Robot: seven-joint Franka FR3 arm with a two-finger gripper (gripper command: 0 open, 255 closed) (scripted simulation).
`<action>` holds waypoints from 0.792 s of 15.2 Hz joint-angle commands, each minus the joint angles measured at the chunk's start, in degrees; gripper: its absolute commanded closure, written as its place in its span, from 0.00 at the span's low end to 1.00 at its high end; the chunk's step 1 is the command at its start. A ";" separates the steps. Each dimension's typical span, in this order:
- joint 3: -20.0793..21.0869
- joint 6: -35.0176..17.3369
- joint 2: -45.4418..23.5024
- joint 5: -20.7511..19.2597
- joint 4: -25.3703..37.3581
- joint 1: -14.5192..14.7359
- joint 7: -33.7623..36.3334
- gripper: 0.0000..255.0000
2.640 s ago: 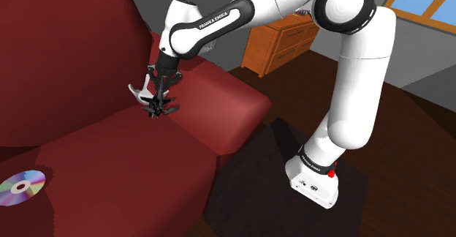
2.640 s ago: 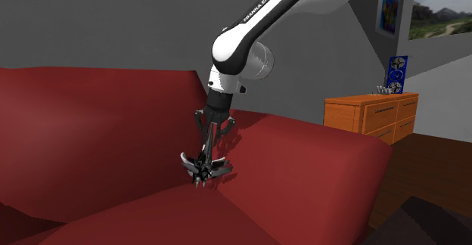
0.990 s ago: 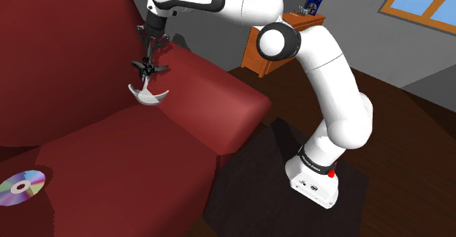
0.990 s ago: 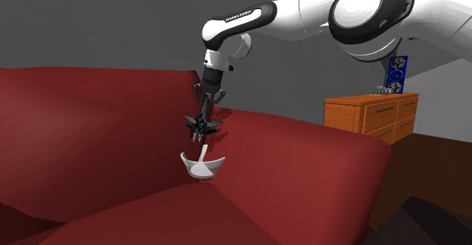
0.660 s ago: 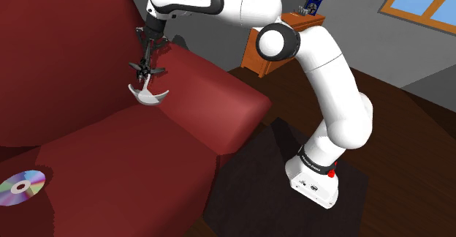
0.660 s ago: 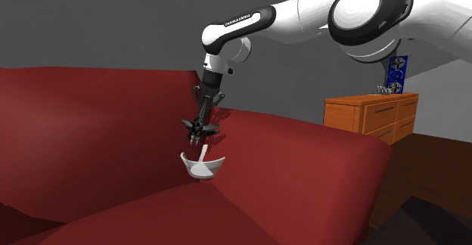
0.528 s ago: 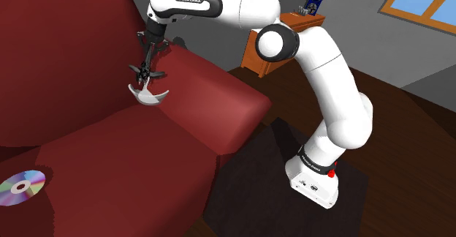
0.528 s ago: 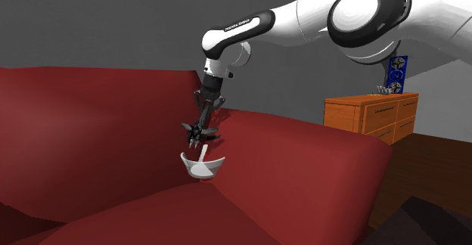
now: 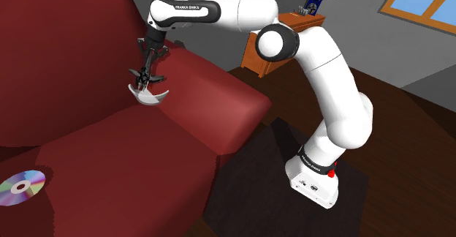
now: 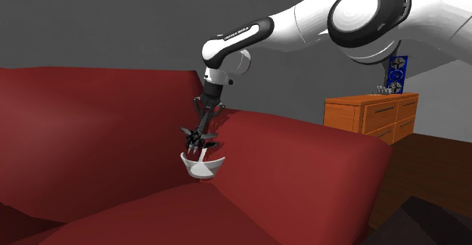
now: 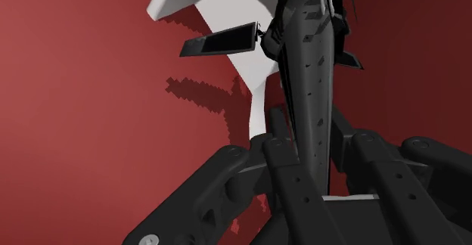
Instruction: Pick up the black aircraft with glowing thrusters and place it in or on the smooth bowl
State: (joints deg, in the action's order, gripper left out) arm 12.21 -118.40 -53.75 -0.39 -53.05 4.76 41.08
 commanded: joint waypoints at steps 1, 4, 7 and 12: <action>-0.31 -0.86 -2.06 -0.08 -0.85 -0.27 -0.26 1.00; -0.31 -1.65 -2.43 -0.11 -1.28 -0.30 -0.34 1.00; -0.29 -1.65 -2.43 -0.13 -1.28 -0.31 -0.33 1.00; -0.22 -2.30 -1.71 -0.12 -2.65 -0.39 -0.23 0.00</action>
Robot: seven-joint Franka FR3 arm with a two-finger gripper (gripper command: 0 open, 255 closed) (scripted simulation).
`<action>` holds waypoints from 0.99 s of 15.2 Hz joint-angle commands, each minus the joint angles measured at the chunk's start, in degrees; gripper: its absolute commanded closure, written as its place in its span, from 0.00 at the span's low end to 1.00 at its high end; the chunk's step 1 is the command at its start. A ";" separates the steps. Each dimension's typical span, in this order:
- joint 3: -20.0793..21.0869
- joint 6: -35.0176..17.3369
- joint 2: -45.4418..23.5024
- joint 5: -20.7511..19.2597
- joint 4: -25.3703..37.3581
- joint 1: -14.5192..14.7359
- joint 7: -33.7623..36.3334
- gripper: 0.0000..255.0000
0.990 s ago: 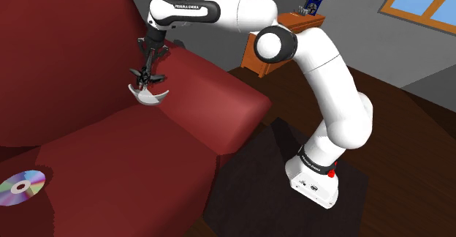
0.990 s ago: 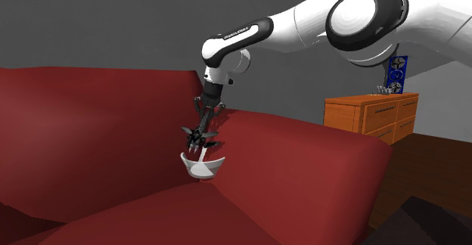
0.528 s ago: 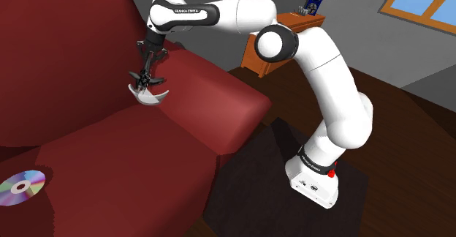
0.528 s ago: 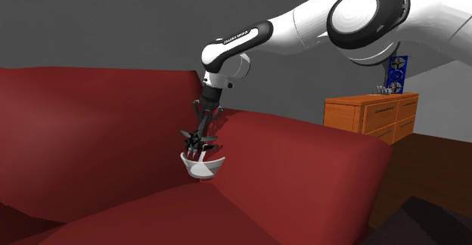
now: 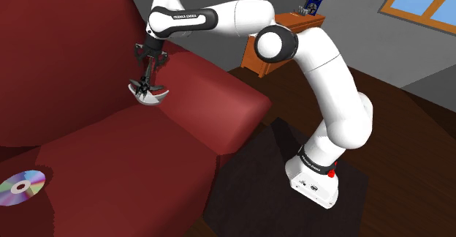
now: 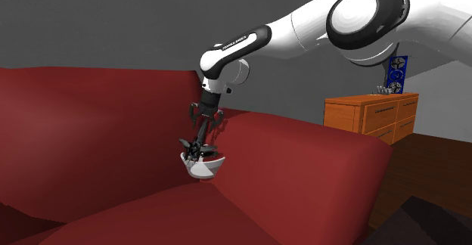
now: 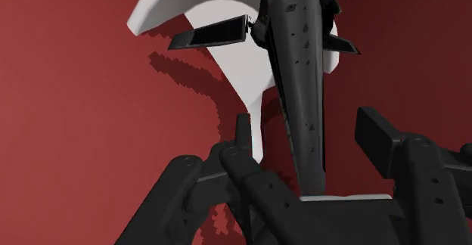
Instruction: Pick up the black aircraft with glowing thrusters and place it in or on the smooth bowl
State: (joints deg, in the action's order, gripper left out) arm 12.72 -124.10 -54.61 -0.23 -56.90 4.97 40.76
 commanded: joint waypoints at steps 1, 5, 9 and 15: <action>-0.63 1.61 0.57 -0.17 -2.04 -0.93 0.02 0.00; -0.75 4.79 -0.10 -0.13 1.83 -0.80 -0.07 0.00; -1.08 7.28 3.57 0.68 0.65 -1.26 -0.37 0.00; -3.56 7.31 3.76 2.85 0.66 0.12 -1.20 0.00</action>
State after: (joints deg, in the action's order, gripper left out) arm 10.25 -117.31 -50.78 4.97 -57.14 5.43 39.62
